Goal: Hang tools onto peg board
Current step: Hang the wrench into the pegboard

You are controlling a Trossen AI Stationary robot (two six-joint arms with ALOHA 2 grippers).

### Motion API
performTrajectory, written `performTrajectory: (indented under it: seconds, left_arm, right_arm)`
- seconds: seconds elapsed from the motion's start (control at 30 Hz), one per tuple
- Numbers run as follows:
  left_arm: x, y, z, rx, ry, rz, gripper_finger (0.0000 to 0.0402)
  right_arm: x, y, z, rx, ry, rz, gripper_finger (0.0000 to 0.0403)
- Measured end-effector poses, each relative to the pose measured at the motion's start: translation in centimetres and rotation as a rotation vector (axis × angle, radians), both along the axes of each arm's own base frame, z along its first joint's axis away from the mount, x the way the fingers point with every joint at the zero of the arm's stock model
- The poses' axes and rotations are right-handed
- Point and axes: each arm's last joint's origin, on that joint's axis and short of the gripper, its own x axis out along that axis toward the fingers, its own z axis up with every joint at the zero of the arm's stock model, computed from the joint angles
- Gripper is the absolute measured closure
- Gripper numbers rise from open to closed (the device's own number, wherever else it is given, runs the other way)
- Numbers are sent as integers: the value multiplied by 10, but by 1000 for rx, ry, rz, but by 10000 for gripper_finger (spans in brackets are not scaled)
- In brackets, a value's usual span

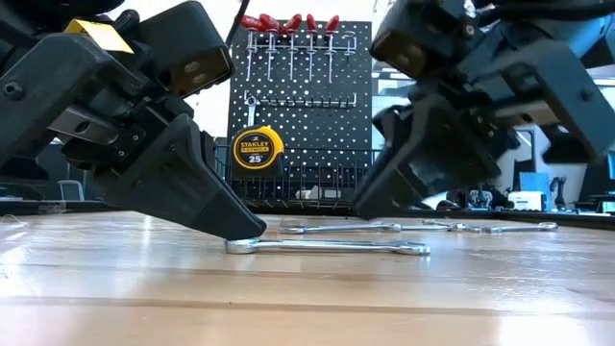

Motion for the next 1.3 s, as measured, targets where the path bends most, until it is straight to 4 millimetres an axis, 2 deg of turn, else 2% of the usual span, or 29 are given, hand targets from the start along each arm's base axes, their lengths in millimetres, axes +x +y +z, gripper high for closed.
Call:
performTrajectory:
  seconds: [0.13,0.2,0.37,0.5,0.7,0.77,0.83,0.97,1.13,1.3]
  left_arm:
    - [1,0,0,5,0,-3,401]
    - [2,-1,1,15,-1,-12,401]
    - [6,-4,5,25,-9,-25,402]
    - [8,-4,8,57,-26,-20,401]
    - [5,-12,32,223,-116,26,401]
    - [4,-17,43,242,-168,42,401]
    - [4,-20,49,236,-194,41,401]
    - [3,-19,43,217,-166,15,387]
    - [6,-15,44,166,-162,24,323]
    - [6,-10,41,147,-156,55,257]
  right_arm:
    - [4,4,0,34,-49,22,223]
    - [7,4,-7,42,-52,28,199]
    - [12,1,-32,62,-12,16,184]
    - [13,-4,-39,58,29,-2,225]
    - [13,-13,-43,52,85,-23,360]
    - [14,-14,-42,53,81,-35,385]
    - [14,-15,-43,57,75,-41,388]
    - [16,-14,-39,69,43,-37,392]
    - [18,-14,-36,88,2,-34,396]
    - [19,-16,-24,108,-38,-24,367]
